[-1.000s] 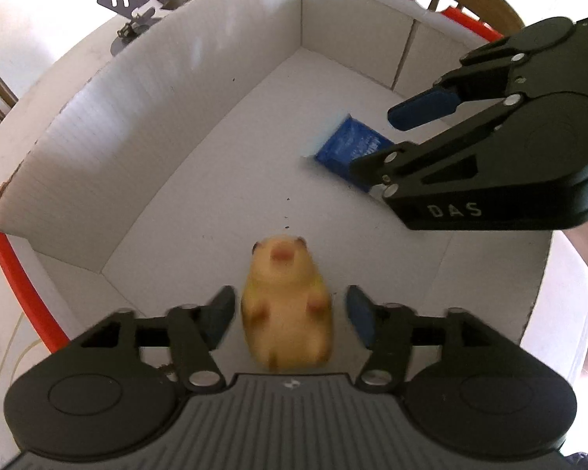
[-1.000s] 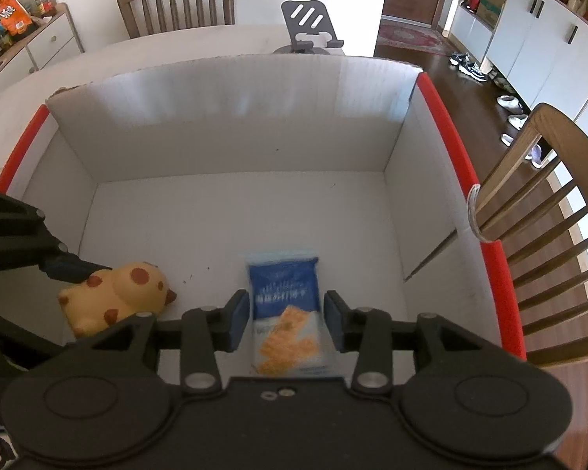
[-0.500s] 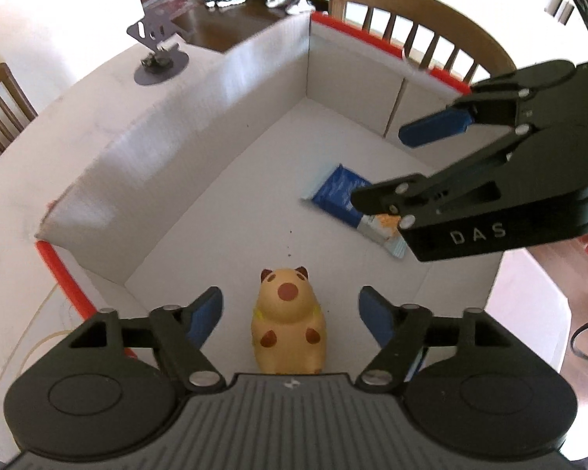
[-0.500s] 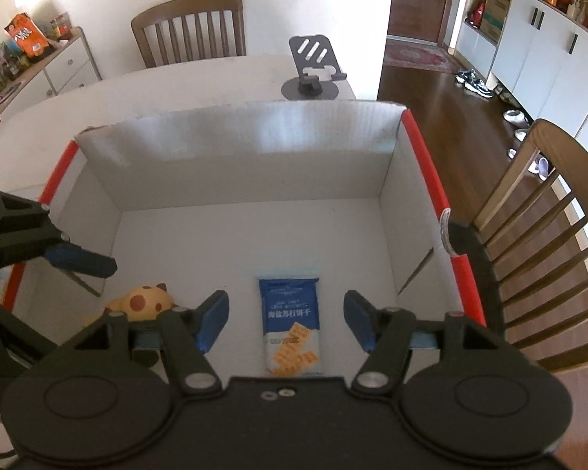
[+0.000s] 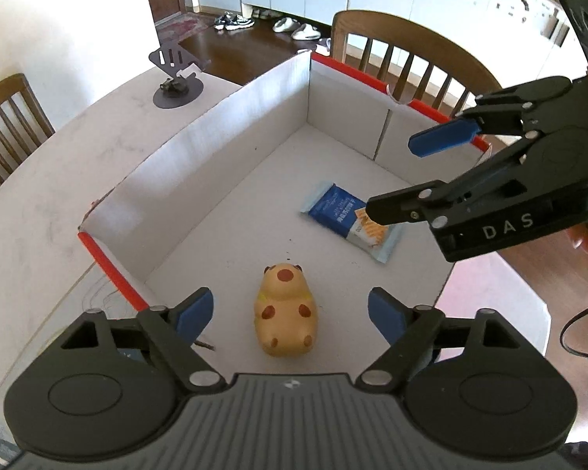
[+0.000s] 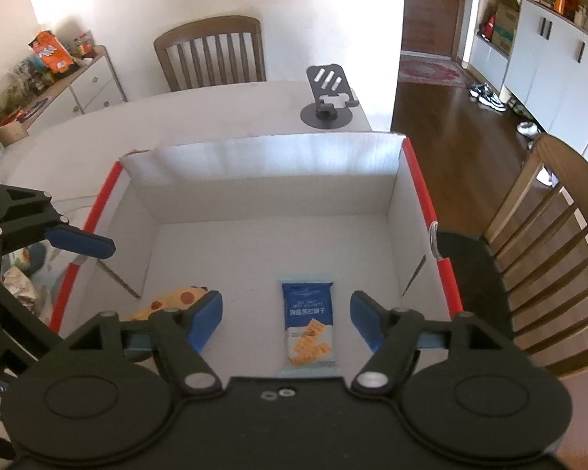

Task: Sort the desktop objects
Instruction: 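Lower both tools into the shoebox and open them to release the items, then withdraw both tools from the shoebox back toward the pile of snacks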

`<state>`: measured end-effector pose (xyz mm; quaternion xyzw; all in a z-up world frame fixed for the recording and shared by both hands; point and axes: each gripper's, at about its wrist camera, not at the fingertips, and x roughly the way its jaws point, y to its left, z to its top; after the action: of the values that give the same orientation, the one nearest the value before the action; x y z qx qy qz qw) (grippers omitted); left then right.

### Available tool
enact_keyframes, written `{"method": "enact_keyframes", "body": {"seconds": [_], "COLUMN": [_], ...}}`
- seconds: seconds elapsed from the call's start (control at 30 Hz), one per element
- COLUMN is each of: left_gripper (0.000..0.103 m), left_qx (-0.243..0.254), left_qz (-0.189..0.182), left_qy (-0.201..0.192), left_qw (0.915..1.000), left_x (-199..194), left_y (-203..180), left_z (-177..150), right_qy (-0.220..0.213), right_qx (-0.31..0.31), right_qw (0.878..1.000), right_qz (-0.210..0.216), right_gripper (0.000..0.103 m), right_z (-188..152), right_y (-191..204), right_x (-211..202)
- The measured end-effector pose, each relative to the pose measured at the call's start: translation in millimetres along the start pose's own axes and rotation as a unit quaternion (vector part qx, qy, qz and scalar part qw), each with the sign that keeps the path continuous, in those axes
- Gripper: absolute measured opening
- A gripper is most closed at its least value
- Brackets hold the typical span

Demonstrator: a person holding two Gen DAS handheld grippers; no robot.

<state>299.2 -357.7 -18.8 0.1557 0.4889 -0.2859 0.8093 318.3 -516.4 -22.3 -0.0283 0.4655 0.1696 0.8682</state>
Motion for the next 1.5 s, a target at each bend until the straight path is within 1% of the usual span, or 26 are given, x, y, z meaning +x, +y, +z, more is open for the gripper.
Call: {"method": "enact_keyframes", "body": {"seconds": [0.1, 0.3, 0.47, 0.63, 0.83, 0.9, 1.0, 1.1, 1.17, 1.23, 1.3, 1.5], "left_gripper": [0.103, 0.103, 0.103, 0.103, 0.103, 0.103, 0.103, 0.103, 0.103, 0.103, 0.103, 0.103], "left_qx": [-0.01, -0.021, -0.039, -0.071, -0.117, -0.121, -0.119, -0.111, -0.103, -0.097, -0.094, -0.103], "left_qz": [-0.008, -0.006, -0.001, -0.01, 0.01, 0.019, 0.023, 0.03, 0.042, 0.06, 0.07, 0.076], "left_qy": [-0.011, -0.042, -0.054, -0.058, -0.07, -0.075, -0.079, -0.084, -0.088, -0.094, -0.101, -0.119], "left_qw": [0.9999, 0.9989, 0.9978, 0.9957, 0.9906, 0.9897, 0.9895, 0.9899, 0.9899, 0.989, 0.988, 0.9846], "left_x": [-5, -24, -39, -53, -76, -82, -90, -100, -106, -112, -119, -139], "left_y": [1, -2, -4, 3, 14, 17, 19, 20, 20, 22, 25, 45], "left_z": [-3, -16, -30, -48, -76, -84, -95, -105, -111, -118, -124, -152], "right_qy": [-0.004, -0.015, -0.023, -0.028, -0.037, -0.037, -0.037, -0.04, -0.04, -0.04, -0.04, -0.043], "right_qx": [-0.006, -0.006, -0.002, -0.009, -0.01, -0.01, -0.017, -0.027, -0.024, -0.019, -0.017, -0.022], "right_qw": [1.0, 1.0, 1.0, 0.999, 0.999, 0.999, 0.999, 0.999, 0.999, 0.999, 0.999, 0.998], "right_qz": [0.004, 0.013, 0.016, 0.012, 0.024, 0.026, 0.026, 0.017, 0.017, 0.021, 0.026, 0.051], "right_gripper": [0.073, 0.073, 0.073, 0.073, 0.073, 0.073, 0.073, 0.074, 0.074, 0.075, 0.078, 0.079], "right_z": [-1, -5, -11, -17, -23, -26, -32, -36, -38, -40, -41, -43], "right_y": [3, 5, 7, 15, 28, 33, 42, 53, 58, 64, 71, 103], "right_x": [-7, -18, -27, -36, -45, -47, -50, -54, -56, -57, -57, -57]}}
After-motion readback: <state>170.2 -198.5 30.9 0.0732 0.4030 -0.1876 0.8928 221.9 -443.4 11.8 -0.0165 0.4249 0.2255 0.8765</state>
